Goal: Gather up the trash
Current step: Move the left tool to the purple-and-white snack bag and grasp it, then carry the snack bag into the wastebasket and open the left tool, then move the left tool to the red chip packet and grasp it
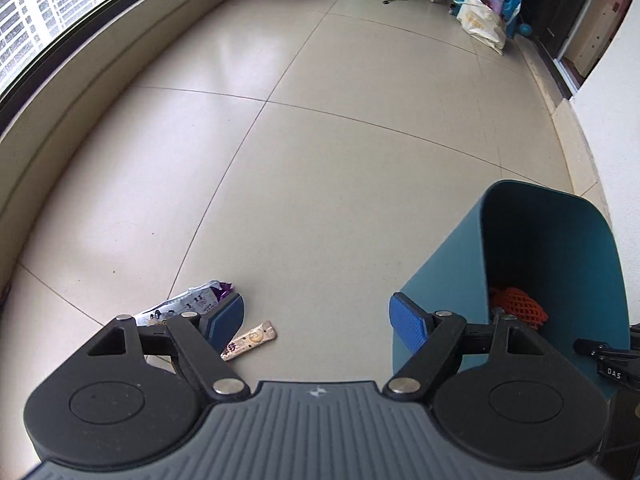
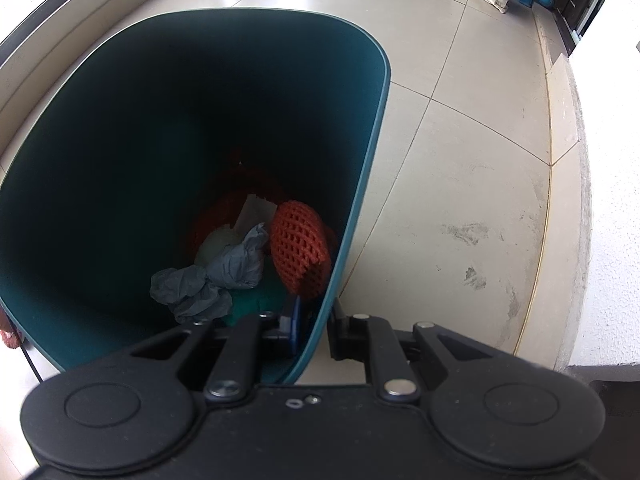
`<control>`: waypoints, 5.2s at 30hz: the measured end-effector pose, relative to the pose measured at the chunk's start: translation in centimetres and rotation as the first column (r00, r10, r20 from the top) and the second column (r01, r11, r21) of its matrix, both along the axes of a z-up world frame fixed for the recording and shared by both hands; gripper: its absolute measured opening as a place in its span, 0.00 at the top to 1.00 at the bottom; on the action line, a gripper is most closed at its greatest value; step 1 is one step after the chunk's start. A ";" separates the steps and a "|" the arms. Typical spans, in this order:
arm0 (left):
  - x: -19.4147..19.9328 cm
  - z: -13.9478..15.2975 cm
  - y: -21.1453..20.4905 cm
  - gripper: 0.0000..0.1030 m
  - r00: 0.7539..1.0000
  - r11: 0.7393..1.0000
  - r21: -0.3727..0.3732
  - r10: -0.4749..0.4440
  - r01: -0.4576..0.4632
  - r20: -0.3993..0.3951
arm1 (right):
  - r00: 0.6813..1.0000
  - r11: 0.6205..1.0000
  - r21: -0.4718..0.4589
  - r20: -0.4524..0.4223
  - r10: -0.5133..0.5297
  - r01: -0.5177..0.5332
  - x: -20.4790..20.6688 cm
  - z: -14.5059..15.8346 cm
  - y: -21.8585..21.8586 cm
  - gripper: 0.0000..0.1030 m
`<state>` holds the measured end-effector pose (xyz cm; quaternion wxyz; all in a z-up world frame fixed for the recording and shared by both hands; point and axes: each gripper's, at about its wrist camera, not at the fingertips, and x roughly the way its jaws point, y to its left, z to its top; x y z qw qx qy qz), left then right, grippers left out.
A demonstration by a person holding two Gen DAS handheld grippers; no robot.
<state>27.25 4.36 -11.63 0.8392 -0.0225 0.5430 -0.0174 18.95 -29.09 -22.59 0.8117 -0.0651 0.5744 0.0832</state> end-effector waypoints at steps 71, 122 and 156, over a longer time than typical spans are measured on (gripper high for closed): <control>-3.5 8.3 1.1 0.58 0.985 0.981 -0.087 -0.175 0.173 -0.007 | 0.995 0.995 0.018 -0.034 0.098 -0.097 0.8 0.2 3.1 0.92; -7.1 7.0 -5.9 0.29 0.946 0.943 -0.072 -0.321 0.324 0.054 | 0.995 0.995 0.035 0.003 0.097 -0.097 0.3 2.4 2.7 0.93; -2.0 -25.3 16.1 0.23 0.844 0.939 0.074 0.335 -0.336 -0.419 | 0.995 0.995 0.029 -0.027 0.100 -0.099 1.3 1.5 2.7 0.92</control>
